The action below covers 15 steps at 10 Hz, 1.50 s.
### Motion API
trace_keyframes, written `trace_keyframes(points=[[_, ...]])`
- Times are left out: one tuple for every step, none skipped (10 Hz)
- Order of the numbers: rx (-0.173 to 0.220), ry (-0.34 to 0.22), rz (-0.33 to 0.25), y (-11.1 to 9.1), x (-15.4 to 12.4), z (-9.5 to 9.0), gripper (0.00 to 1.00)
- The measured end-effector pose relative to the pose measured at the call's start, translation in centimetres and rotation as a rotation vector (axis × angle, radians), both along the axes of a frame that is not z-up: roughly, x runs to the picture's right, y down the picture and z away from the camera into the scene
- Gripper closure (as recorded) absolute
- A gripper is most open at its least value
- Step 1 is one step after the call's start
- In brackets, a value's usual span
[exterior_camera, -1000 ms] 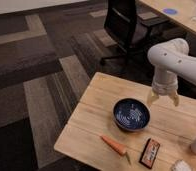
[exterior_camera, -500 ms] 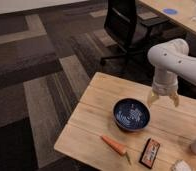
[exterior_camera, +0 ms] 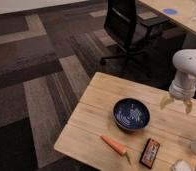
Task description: Pick up the ceramic cup
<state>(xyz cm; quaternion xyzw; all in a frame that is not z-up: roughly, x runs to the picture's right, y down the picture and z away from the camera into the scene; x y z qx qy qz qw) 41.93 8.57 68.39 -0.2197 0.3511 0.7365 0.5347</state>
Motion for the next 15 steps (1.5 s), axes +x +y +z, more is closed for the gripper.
trace_keyframes(points=[[0.02, 0.039, 0.008, -1.0, 2.4, -0.9, 0.35], [0.022, 0.073, 0.015, -1.0, 4.0, -1.8, 0.35], [0.014, 0.119, 0.018, -0.7, 5.1, -2.9, 0.35], [0.0, 0.193, 0.019, 0.1, 6.3, -4.4, 0.35], [-0.004, 0.27, 0.054, 1.5, 7.1, -5.6, 0.35], [-0.004, 0.308, 0.103, 2.7, 6.8, -5.7, 0.35], [-0.032, 0.353, 0.17, 5.0, 5.8, -6.0, 0.35], [-0.029, 0.362, 0.205, 5.9, 5.1, -5.7, 0.35], [-0.032, 0.372, 0.246, 7.2, 4.6, -5.5, 0.35], [-0.025, 0.378, 0.279, 8.3, 4.4, -5.2, 0.35], [-0.015, 0.377, 0.293, 9.0, 4.6, -4.9, 0.35], [-0.008, 0.359, 0.308, 10.3, 4.9, -4.2, 0.35], [-0.002, 0.33, 0.314, 11.0, 4.5, -3.5, 0.35], [-0.001, 0.286, 0.32, 11.8, 3.8, -2.4, 0.35], [-0.004, 0.271, 0.317, 12.1, 3.7, -2.1, 0.38]])
